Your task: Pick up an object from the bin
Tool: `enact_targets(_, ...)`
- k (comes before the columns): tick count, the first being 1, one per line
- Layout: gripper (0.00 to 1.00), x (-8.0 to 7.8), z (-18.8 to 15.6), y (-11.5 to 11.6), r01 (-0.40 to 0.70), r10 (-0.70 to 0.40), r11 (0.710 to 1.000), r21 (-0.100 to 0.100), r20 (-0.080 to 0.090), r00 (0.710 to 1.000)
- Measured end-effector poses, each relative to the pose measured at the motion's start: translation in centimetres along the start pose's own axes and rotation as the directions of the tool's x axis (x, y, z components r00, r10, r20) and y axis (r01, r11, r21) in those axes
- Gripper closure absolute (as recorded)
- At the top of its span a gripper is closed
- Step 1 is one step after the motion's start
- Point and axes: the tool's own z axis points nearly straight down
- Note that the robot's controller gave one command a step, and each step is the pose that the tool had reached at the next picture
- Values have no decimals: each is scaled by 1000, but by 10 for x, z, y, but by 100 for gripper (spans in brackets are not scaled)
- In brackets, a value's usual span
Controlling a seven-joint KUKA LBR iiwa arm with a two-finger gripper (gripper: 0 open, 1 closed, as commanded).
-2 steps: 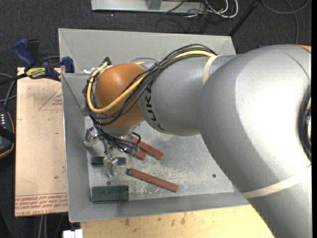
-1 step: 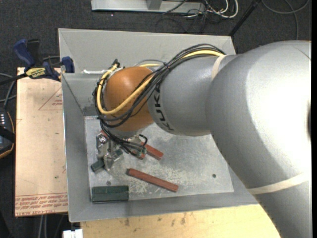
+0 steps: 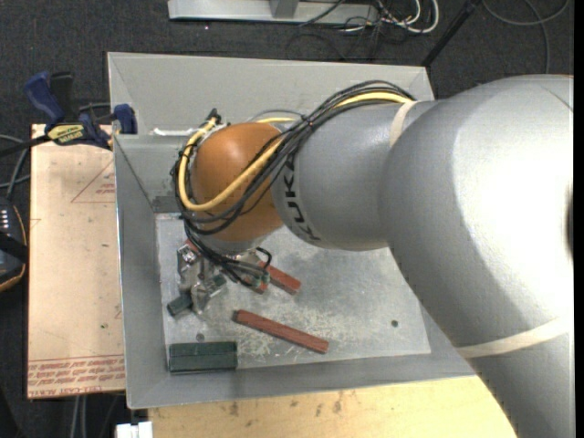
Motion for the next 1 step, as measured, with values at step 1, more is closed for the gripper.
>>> enact_targets(1, 100, -2, -115, -4, -7, 7, 1000, 1, -18, 1000)
